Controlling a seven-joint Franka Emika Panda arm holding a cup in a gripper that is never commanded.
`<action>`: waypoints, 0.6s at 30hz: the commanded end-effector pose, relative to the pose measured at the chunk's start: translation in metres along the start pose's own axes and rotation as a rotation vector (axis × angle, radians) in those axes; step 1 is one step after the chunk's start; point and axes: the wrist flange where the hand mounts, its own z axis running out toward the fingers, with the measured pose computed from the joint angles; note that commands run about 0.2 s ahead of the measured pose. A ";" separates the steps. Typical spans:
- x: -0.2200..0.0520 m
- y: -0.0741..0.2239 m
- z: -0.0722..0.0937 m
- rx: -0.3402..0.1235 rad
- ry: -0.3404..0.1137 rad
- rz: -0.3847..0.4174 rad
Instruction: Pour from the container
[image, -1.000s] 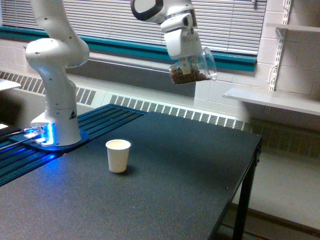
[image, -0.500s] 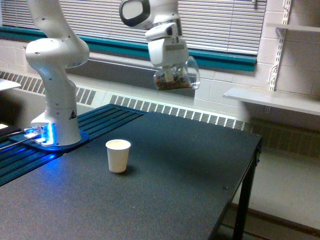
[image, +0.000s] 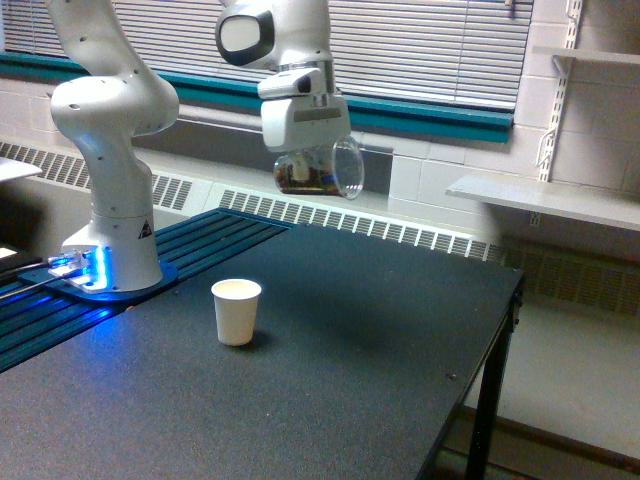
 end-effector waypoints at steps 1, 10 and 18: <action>-0.004 0.013 -0.002 -0.030 -0.002 0.070; -0.017 0.032 0.007 -0.080 -0.030 0.098; -0.027 0.050 0.021 -0.115 -0.070 0.138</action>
